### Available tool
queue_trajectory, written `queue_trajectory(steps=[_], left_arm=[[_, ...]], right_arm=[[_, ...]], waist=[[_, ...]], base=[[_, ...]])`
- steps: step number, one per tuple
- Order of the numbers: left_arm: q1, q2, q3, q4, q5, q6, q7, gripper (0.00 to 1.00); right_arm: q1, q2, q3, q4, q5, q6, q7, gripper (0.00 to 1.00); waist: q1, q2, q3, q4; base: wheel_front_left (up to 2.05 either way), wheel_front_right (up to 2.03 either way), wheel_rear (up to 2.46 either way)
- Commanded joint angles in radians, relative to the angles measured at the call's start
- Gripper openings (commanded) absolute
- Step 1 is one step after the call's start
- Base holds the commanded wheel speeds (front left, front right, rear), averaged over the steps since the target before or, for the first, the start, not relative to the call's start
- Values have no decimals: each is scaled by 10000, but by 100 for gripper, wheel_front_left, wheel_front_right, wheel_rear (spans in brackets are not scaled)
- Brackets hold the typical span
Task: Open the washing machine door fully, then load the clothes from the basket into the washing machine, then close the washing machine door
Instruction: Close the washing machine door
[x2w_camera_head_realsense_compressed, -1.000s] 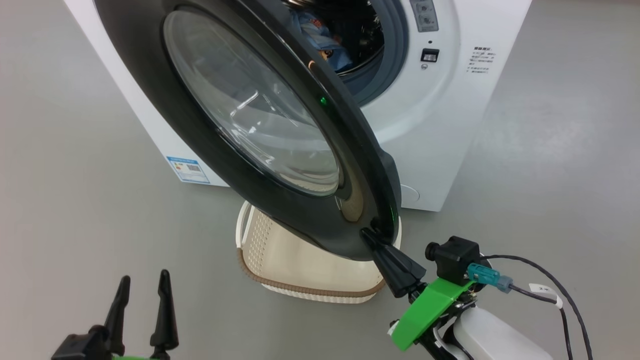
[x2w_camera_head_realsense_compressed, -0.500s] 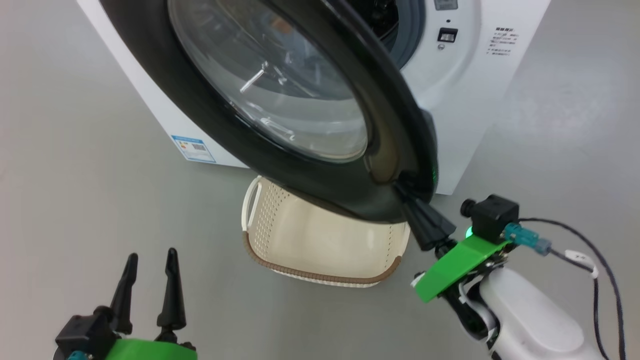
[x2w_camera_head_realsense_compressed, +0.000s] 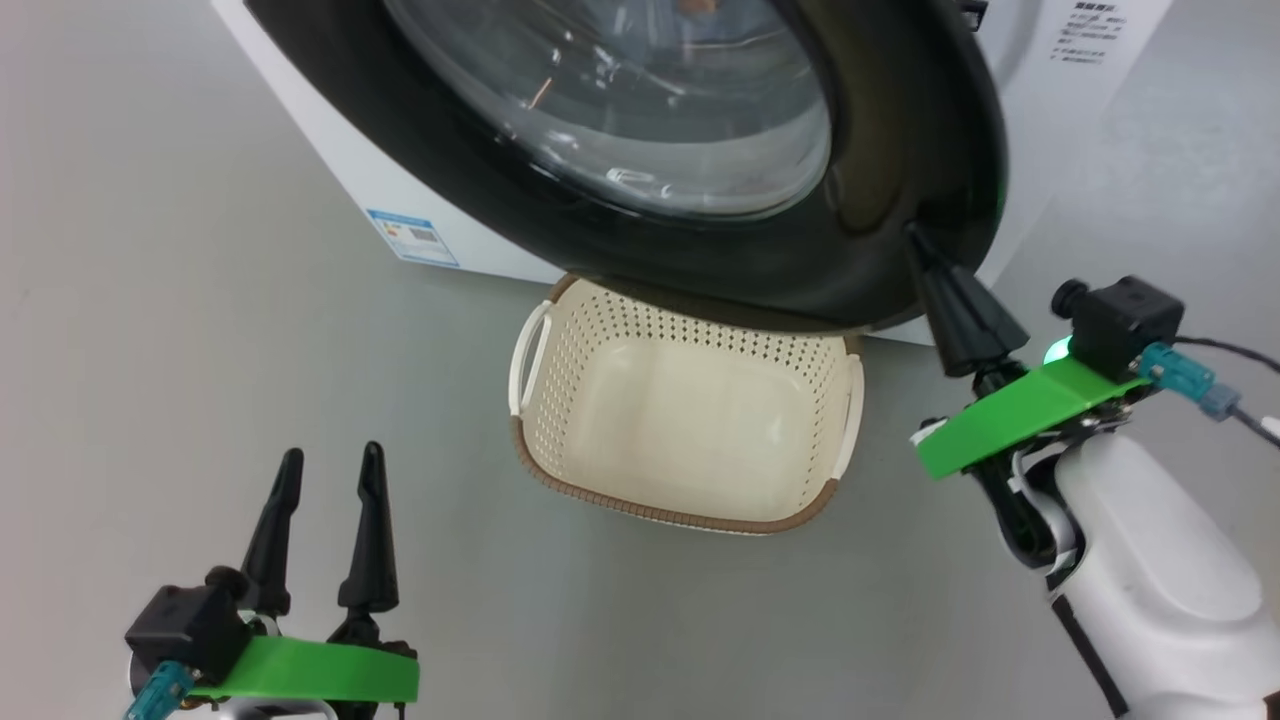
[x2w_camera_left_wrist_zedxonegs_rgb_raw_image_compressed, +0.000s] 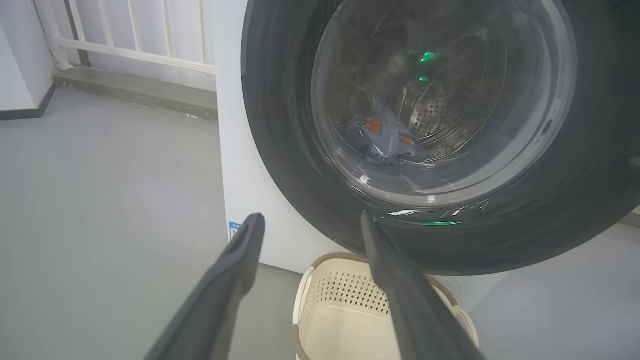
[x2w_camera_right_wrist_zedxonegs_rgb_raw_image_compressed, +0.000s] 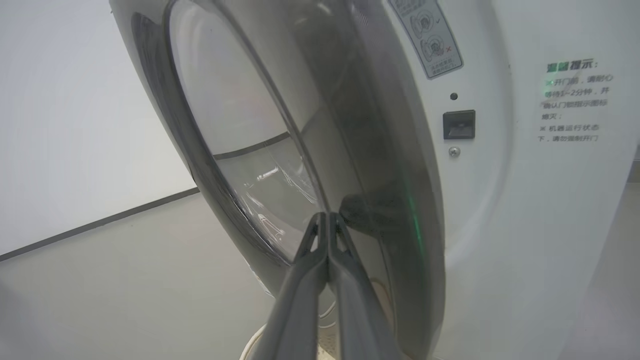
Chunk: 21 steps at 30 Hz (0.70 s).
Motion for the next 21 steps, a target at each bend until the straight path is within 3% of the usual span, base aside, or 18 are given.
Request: queue_trajectory(steps=[1, 21], left_arm=[[-283, 99, 241, -295, -169, -21, -65, 100], [-1184, 99, -292, -607, -411, -21, -65, 100]], right_arm=[[-294, -48, -155, -213, -139, -2, -51, 0], [-1932, -220, -1980, 125, -890, -2, -51, 0]], waist=[[0, -1, 211, 168], [0, -1, 1408, 697]], base=[[0, 0, 0], [0, 0, 0]])
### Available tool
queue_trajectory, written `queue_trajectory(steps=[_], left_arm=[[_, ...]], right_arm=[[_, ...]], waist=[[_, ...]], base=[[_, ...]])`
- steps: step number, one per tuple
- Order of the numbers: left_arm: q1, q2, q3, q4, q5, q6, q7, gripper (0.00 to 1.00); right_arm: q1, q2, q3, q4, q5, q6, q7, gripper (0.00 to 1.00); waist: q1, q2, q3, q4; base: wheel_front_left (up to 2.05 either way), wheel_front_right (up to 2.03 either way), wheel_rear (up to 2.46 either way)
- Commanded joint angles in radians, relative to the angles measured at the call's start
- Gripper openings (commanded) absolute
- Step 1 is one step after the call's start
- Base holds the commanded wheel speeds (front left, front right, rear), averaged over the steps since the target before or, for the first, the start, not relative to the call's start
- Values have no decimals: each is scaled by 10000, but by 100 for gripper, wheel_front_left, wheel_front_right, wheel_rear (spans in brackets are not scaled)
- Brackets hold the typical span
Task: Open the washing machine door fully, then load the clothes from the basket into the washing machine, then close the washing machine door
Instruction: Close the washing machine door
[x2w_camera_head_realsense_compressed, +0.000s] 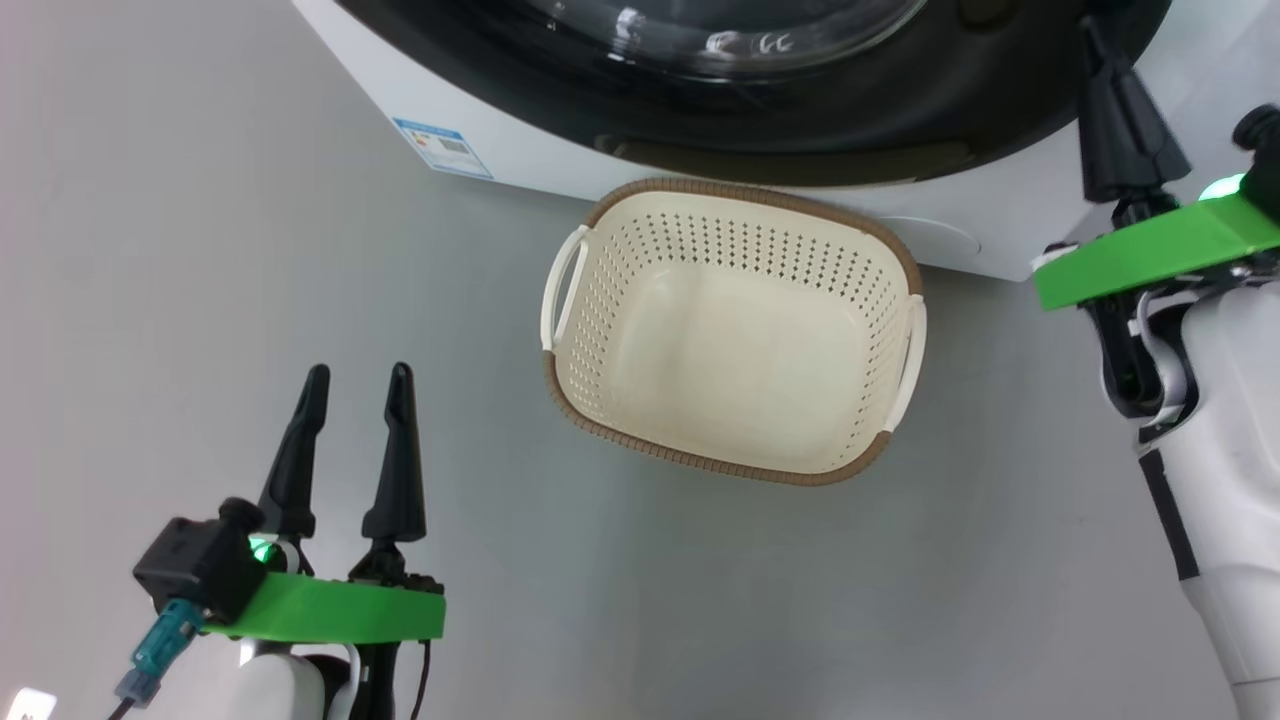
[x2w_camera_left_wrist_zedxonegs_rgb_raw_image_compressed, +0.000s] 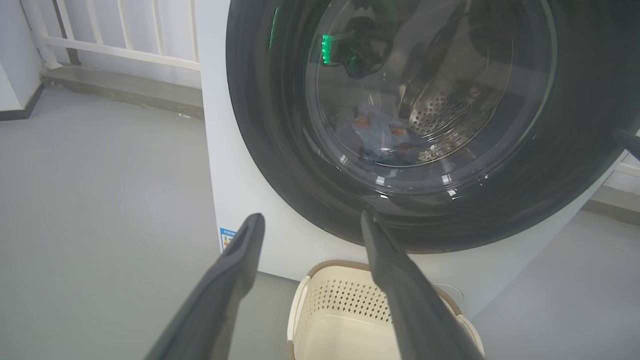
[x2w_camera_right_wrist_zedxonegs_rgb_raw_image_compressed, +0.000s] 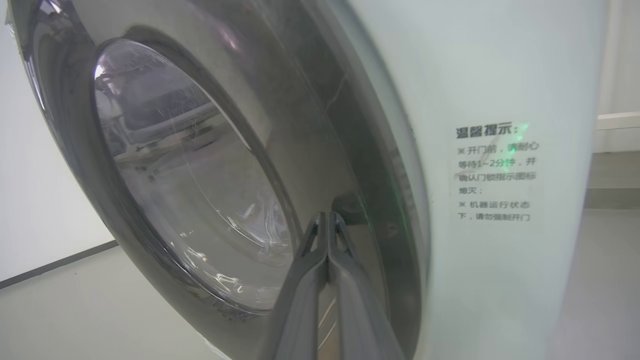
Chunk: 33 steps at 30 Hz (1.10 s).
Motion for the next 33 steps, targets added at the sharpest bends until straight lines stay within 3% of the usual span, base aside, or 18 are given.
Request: queue_trajectory(steps=[1, 14, 24, 28, 29, 30, 31, 32, 33], left_arm=[[-186, 137, 284, -297, -35, -21, -63, 100], [-312, 137, 187, -230, -6, -21, -63, 100], [15, 137, 397, 107, 238, -21, -63, 100], [224, 137, 596, 322, 456, -21, -63, 100], [279, 137, 655, 370, 500, -21, -63, 100], [279, 137, 655, 370, 500, -21, -63, 100], [337, 137, 718, 416, 544, -21, -63, 100], [399, 137, 783, 462, 589, -21, -63, 100], [465, 137, 846, 509, 635, -21, -63, 100]], right_arm=[[-246, 59, -54, -206, -37, -4, -49, 0], [-498, 194, -591, -314, -270, -4, -49, 0], [639, 403, -243, -425, -14, -4, -49, 0], [1225, 536, -184, -553, 70, -4, -49, 22], [1371, 556, -188, -592, 78, -4, -49, 31], [1371, 556, -188, -592, 78, -4, -49, 31], [1510, 575, -198, -633, 81, -4, -49, 44], [1646, 595, -210, -676, 82, -4, -49, 49], [1782, 611, -223, -709, 75, -4, -49, 69]], waist=[[-1, 0, 134, 97], [-1, 0, 262, 248], [-1, 0, -415, -25], [-1, 0, -821, -238], [-1, 0, -928, -300], [-1, 0, -928, -300], [-1, 0, -1031, -369], [-1, 0, -1132, -445], [-1, 0, -1233, -527]], base=[[0, 0, 0], [0, 0, 0], [0, 0, 0], [0, 0, 0], [0, 0, 0], [0, 0, 0], [0, 0, 0], [0, 0, 0], [0, 0, 0]])
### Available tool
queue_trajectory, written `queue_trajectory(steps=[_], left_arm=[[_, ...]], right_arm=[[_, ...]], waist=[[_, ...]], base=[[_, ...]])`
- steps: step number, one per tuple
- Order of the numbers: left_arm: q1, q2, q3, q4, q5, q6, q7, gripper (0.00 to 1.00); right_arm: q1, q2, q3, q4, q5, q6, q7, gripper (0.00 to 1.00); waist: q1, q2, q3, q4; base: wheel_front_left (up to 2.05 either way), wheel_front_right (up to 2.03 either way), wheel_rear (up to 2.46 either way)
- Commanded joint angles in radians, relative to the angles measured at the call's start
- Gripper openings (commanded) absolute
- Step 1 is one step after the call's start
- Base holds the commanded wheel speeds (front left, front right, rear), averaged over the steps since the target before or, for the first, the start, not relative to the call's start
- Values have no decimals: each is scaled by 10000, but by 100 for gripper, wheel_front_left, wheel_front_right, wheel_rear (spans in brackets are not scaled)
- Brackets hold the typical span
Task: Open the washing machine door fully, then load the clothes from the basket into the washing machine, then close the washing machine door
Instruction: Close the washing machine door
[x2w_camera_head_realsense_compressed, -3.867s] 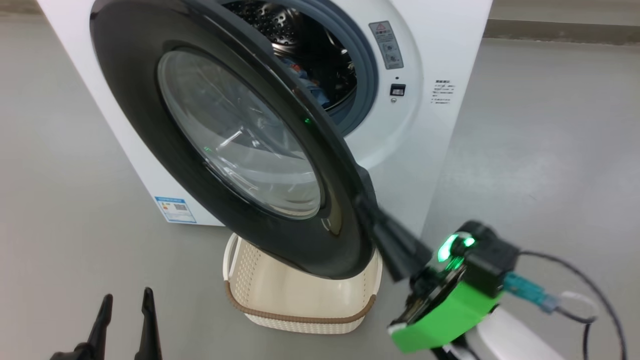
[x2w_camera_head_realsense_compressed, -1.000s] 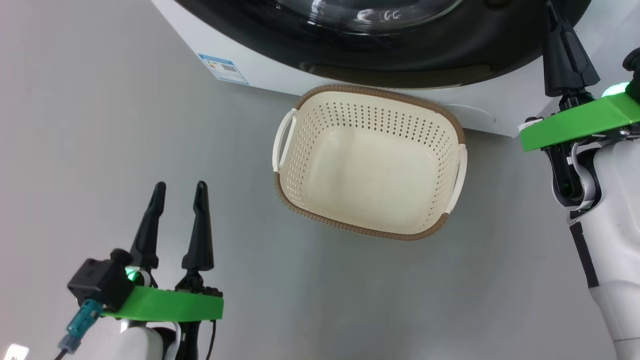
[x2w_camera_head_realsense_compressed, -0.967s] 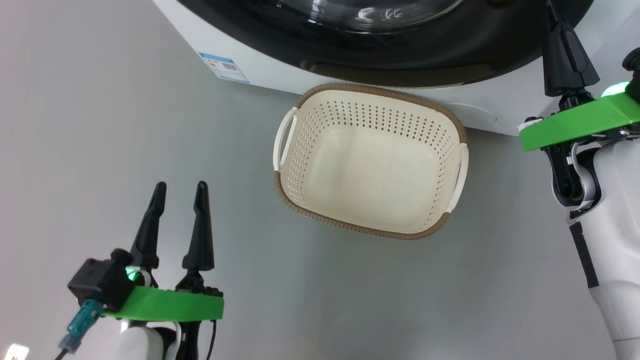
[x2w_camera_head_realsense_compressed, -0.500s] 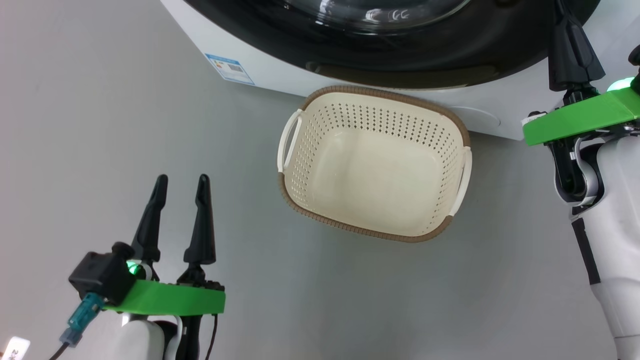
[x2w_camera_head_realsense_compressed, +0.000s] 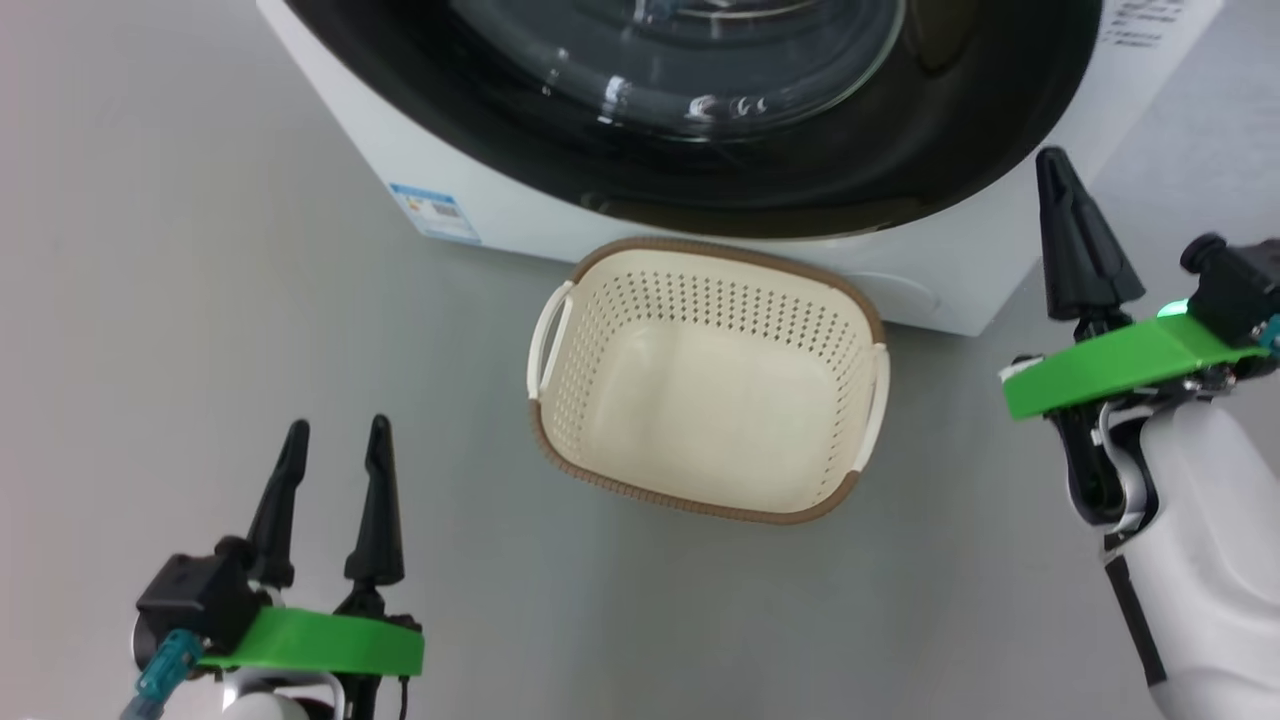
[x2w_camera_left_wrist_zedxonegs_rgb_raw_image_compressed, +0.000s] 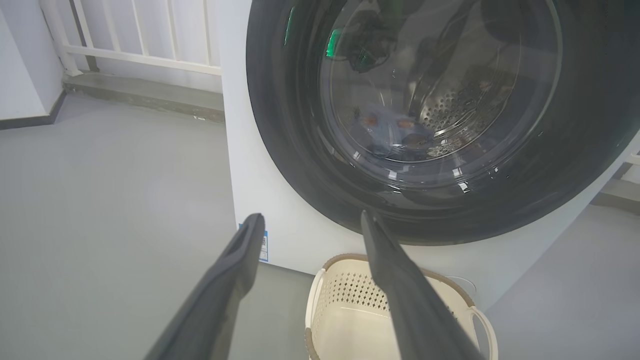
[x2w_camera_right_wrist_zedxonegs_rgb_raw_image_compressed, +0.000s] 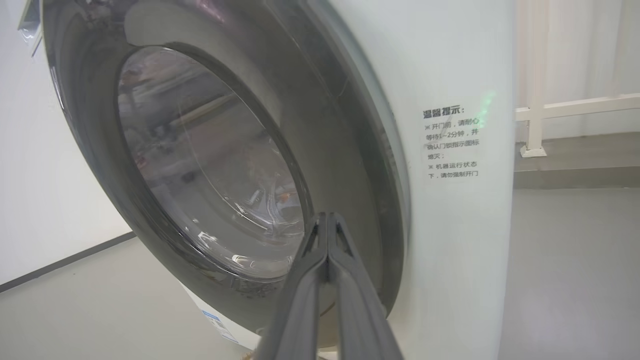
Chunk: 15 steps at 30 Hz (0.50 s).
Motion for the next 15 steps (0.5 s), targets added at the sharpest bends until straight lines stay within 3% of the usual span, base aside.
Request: queue_trajectory(steps=[1, 3, 15], left_arm=[[157, 147, 413, -130, 102, -21, -63, 100], [281, 147, 493, -69, 166, -21, -63, 100], [636, 332, 566, 77, 252, -21, -63, 100]], right_arm=[[289, 159, 149, -314, 75, 0, -49, 87], [532, 194, 145, -351, 76, 0, -49, 100], [1719, 313, -100, -442, 26, 0, -49, 100]], waist=[[0, -1, -434, -384], [0, -1, -624, -556], [0, -1, -1350, -1472]], base=[[0, 0, 0], [0, 0, 0], [0, 0, 0]])
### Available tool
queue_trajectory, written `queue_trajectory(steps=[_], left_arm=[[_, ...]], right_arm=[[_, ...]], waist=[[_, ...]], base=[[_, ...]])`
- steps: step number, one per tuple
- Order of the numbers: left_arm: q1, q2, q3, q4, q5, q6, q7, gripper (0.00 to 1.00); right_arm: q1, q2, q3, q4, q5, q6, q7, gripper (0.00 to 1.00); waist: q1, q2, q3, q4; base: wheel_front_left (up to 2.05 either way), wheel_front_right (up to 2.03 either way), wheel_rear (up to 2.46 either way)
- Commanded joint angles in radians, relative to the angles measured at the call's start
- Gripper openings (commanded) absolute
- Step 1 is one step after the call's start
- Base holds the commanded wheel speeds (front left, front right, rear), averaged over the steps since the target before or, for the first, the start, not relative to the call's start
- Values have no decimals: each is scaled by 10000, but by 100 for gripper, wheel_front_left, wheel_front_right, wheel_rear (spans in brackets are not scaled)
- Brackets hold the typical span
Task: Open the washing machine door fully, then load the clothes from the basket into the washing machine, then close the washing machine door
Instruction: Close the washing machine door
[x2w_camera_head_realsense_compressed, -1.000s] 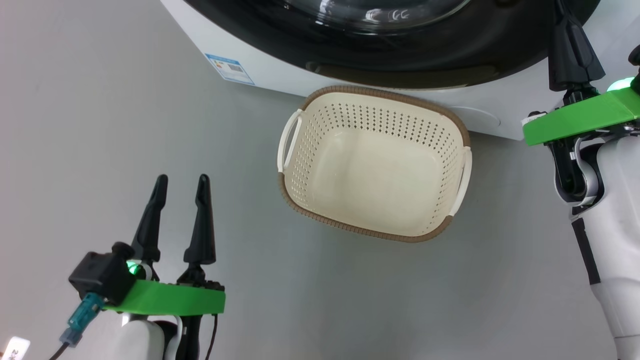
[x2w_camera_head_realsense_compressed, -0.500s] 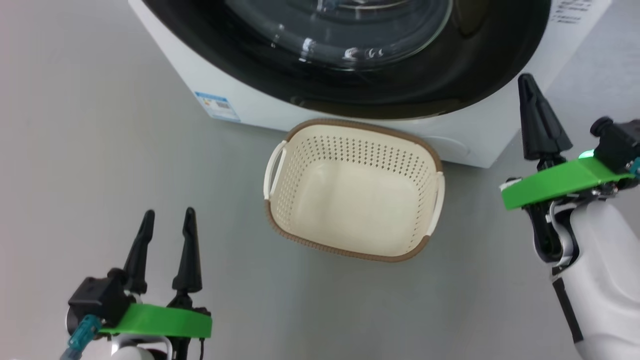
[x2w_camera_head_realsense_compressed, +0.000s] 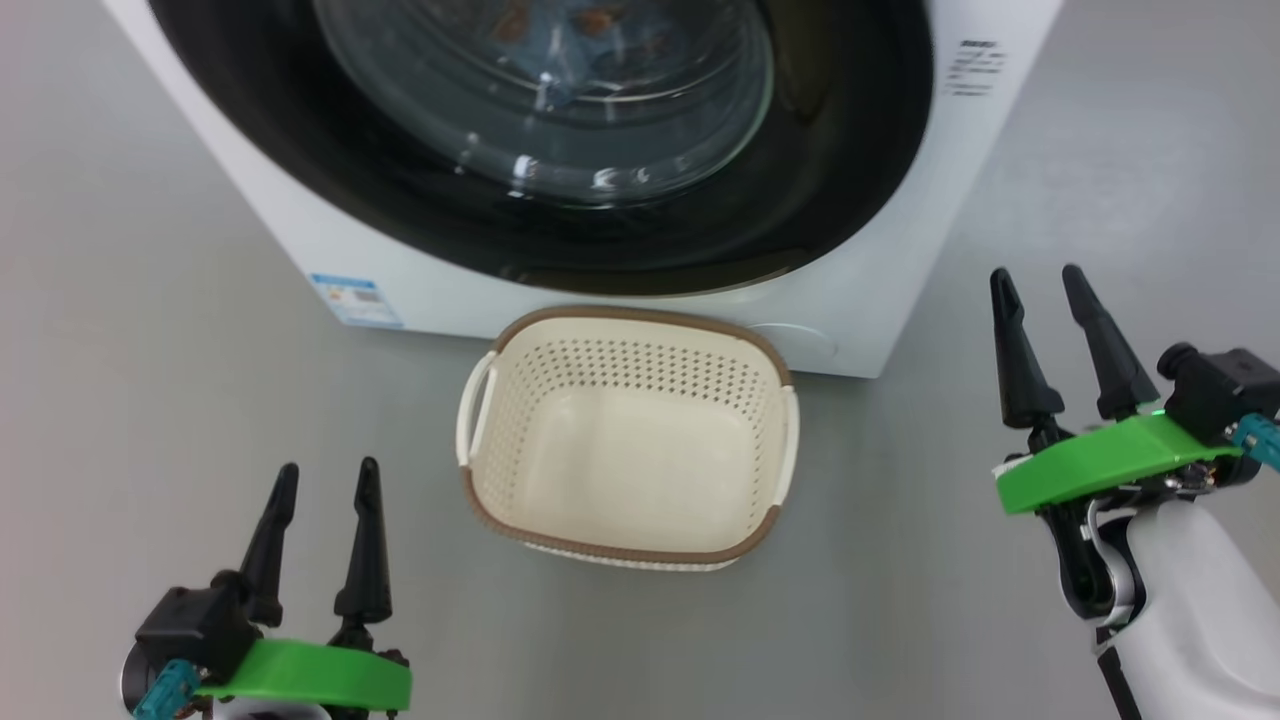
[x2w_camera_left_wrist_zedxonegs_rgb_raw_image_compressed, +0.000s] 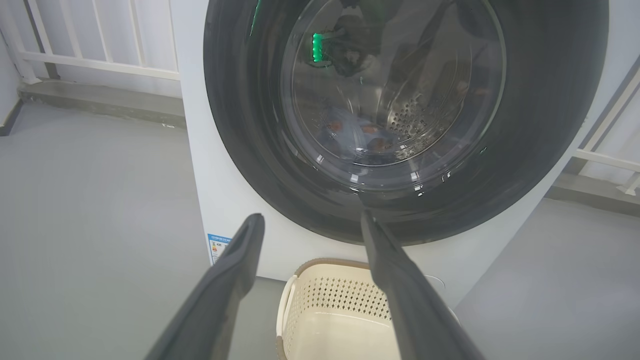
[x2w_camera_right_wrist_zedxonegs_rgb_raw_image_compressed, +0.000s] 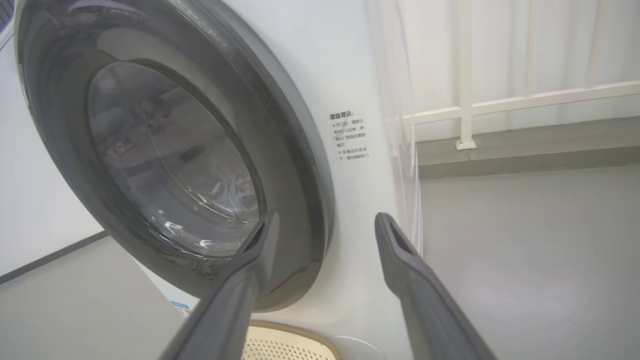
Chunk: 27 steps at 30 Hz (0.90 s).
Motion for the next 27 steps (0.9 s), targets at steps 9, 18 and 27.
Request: queue_trajectory(steps=[9, 18, 27], left_arm=[[322, 382, 557, -51, -10, -21, -65, 100], [509, 486, 723, 15, 65, -21, -65, 100], [636, 562, 881, -29, 90, -21, -65, 100]], right_arm=[[816, 128, -59, -299, 30, 0, -49, 100], [1434, 136, -213, -360, 32, 0, -49, 100], [1835, 182, -379, -439, -2, 0, -49, 100]], waist=[[-1, 0, -671, -970], [-1, 0, -915, -1499], [-1, 0, -1058, -1881]], base=[[0, 0, 0], [0, 0, 0], [0, 0, 0]])
